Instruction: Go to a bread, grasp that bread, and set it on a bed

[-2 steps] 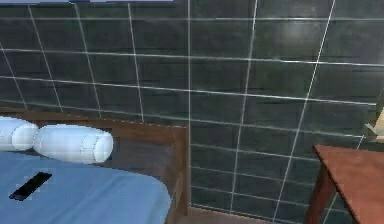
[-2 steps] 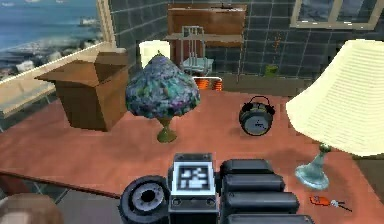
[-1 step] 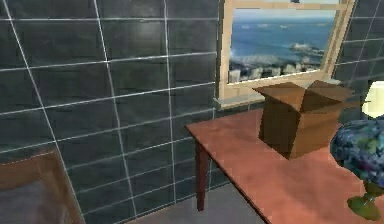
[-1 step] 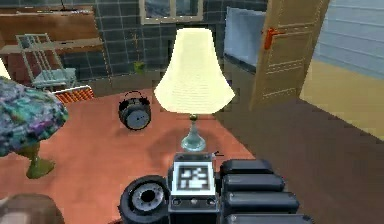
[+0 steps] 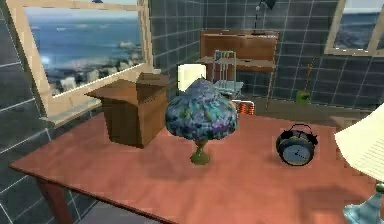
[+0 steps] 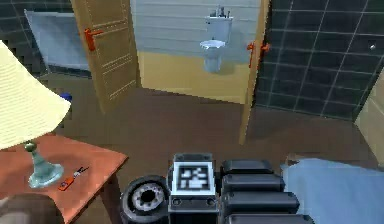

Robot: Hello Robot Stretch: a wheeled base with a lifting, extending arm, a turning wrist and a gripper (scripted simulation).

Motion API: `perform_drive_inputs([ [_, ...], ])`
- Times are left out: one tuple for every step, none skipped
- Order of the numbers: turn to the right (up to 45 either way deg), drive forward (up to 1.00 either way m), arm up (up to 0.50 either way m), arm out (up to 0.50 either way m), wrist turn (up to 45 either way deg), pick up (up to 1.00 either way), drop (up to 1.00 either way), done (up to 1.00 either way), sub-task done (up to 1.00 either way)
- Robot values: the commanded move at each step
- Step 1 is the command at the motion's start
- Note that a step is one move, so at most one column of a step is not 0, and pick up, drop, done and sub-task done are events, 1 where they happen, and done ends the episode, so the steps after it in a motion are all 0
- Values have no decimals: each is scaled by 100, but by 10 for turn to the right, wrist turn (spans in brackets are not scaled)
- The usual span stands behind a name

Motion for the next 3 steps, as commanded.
perform_drive_inputs([
  [450, 0, 0, 0, 0, 0, 0, 0, 0],
  [450, 0, 0, 0, 0, 0, 0, 0, 0],
  [180, 0, 0, 0, 0, 0, 0, 0, 0],
])
